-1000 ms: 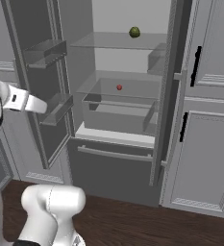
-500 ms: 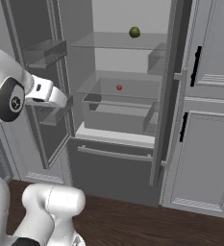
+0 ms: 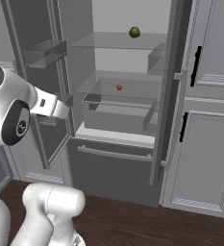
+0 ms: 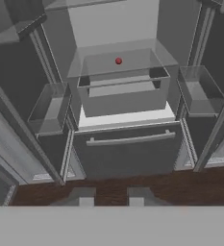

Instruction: Take the strawberry from the fridge and place it on top of the pancake, located on the dining counter.

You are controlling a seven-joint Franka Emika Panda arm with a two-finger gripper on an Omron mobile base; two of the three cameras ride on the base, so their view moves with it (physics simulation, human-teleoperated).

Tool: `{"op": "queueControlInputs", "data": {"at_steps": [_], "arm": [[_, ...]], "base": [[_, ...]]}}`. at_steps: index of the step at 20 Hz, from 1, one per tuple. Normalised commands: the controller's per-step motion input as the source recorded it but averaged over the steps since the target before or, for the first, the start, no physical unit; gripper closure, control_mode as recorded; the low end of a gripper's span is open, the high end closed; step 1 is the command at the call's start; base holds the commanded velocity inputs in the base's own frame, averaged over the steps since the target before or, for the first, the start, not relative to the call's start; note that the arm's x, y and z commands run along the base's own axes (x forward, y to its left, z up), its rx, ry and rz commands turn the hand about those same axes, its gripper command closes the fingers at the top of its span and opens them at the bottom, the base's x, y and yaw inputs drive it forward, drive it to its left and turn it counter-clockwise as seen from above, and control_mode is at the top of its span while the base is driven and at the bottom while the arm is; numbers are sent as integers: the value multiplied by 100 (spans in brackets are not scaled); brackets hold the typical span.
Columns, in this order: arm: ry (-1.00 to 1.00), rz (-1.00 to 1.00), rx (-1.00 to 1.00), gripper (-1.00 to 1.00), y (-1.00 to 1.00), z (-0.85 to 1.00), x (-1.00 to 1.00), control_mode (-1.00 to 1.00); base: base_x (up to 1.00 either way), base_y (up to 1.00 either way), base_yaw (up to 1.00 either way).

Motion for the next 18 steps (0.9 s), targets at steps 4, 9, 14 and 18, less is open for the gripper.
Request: {"op": "queueControlInputs", "data": {"at_steps": [4,9,14,18], "arm": [[-8,1,0,-100,-4,0,-44,-100],[-21,0,0,-100,-2,8,-34,-100],[-26,0,0,-100,-5,33,-40,-100],[-15,0,0,-100,-6,21,-35,100]], "base": [[0,0,0],[0,0,0],[0,0,0],[-8,-2,0]]}}
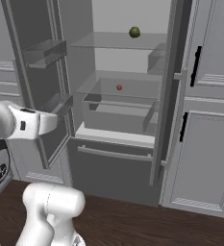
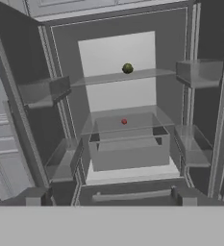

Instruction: Take the strawberry from the fridge and place it on top of the pancake, located on the dining counter.

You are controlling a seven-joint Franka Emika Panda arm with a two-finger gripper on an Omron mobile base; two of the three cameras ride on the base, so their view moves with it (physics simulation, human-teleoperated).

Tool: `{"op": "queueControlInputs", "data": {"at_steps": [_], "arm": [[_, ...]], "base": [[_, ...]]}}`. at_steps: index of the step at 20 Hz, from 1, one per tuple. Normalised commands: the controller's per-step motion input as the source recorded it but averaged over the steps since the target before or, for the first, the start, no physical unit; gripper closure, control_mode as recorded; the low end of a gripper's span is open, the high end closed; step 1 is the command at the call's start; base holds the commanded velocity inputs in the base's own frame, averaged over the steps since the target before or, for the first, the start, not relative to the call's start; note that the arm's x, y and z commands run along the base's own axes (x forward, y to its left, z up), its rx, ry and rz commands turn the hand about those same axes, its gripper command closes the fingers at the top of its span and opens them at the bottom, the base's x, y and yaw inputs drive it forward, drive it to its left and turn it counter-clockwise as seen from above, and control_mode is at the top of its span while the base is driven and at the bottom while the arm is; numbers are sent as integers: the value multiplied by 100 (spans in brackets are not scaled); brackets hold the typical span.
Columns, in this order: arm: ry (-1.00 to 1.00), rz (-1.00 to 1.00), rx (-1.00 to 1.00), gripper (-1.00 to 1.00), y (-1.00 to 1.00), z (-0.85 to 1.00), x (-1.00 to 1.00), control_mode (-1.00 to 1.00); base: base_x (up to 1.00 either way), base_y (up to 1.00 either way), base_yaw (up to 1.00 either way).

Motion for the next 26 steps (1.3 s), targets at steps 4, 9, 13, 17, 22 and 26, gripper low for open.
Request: {"op": "queueControlInputs", "data": {"at_steps": [4,9,13,17,22,26], "arm": [[0,0,0,-100,0,0,0,100],[0,0,0,-100,0,0,0,100],[0,0,0,-100,0,0,0,100],[0,0,0,-100,0,0,0,100],[0,0,0,-100,0,0,0,100],[0,0,0,-100,0,0,0,100]], "base": [[17,-1,-3],[87,-4,0],[100,-9,0],[100,-25,0],[100,-15,0],[100,-29,0]]}}
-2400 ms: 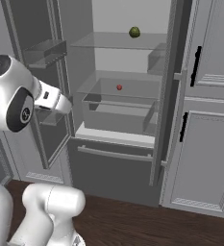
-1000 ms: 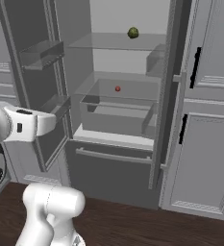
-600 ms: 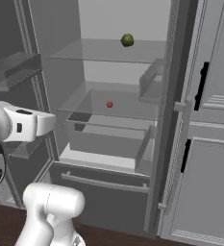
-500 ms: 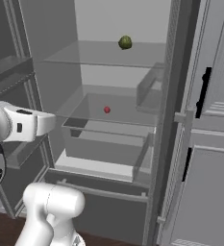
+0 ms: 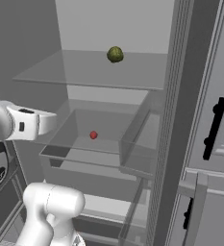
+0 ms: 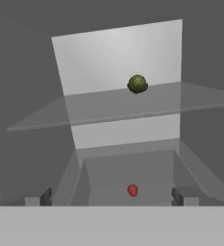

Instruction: Take the strawberry from the fridge and place it on top of the pancake, located on the dining counter.

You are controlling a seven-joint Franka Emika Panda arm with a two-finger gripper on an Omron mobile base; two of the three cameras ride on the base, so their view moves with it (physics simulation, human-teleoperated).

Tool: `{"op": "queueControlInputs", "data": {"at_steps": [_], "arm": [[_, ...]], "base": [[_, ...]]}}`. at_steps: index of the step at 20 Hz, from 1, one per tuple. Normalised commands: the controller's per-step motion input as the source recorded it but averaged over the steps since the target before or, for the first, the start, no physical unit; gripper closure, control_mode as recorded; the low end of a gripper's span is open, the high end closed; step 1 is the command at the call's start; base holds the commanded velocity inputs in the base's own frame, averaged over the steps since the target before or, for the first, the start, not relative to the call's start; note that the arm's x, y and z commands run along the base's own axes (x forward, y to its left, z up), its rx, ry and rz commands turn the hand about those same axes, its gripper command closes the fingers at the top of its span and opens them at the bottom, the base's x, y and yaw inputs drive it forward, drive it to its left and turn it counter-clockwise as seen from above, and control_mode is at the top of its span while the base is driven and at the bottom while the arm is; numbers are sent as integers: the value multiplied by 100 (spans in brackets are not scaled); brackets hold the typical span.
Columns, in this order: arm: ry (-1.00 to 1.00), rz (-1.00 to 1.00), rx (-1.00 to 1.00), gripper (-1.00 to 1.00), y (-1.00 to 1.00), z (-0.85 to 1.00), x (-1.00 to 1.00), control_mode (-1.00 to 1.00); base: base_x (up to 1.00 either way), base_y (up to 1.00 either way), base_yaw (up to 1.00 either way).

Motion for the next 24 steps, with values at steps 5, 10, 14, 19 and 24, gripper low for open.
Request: {"op": "queueControlInputs", "data": {"at_steps": [5,10,14,19,24], "arm": [[0,0,0,-100,0,0,0,100],[20,0,0,-100,-24,0,-17,-100],[47,0,0,-100,-23,-29,1,-100],[27,0,-3,-100,0,-52,17,-100],[4,0,0,-100,0,-69,27,-100]], "base": [[62,-42,0],[-4,-7,0],[0,0,0],[0,0,0],[0,0,0]]}}
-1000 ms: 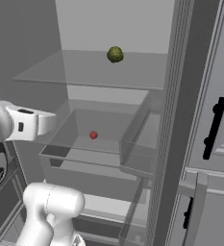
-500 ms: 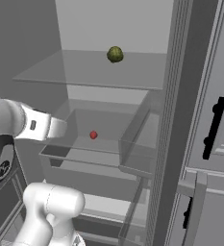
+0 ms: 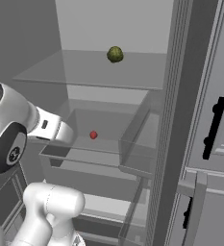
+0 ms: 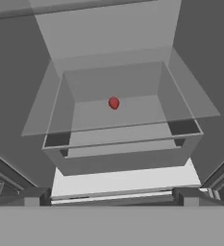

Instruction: Take the strawberry from the fridge and place it on top of the pancake, located on the dining counter.

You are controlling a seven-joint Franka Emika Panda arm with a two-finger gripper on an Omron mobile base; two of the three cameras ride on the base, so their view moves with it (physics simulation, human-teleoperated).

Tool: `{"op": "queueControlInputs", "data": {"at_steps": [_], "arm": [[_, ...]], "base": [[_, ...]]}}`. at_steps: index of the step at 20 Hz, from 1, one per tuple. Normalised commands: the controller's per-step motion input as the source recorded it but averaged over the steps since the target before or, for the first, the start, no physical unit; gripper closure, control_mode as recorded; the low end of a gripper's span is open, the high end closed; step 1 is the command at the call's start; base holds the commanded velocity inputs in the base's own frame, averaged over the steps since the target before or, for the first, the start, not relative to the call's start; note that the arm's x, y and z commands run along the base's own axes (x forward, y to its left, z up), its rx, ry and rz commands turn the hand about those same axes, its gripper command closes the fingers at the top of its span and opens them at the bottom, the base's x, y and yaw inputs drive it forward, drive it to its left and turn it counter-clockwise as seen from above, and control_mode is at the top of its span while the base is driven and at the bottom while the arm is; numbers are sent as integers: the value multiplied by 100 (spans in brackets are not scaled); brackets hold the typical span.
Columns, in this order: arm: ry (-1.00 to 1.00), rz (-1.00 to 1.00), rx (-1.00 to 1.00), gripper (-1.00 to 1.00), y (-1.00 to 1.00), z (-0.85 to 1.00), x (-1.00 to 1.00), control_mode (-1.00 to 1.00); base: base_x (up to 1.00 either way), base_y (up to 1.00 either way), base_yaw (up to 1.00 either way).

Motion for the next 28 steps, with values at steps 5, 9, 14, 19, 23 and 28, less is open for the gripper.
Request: {"op": "queueControlInputs", "data": {"at_steps": [5,9,14,19,23,28], "arm": [[0,0,0,-100,3,-54,66,-100],[0,0,0,-100,0,-37,71,-100],[5,0,0,-100,0,-42,66,-100],[8,1,0,-100,0,-41,60,-100],[3,0,0,-100,0,-11,48,-100],[6,1,0,-100,0,-25,48,-100]], "base": [[0,0,0],[0,0,0],[0,0,0],[0,0,0],[0,0,0],[0,0,0]]}}
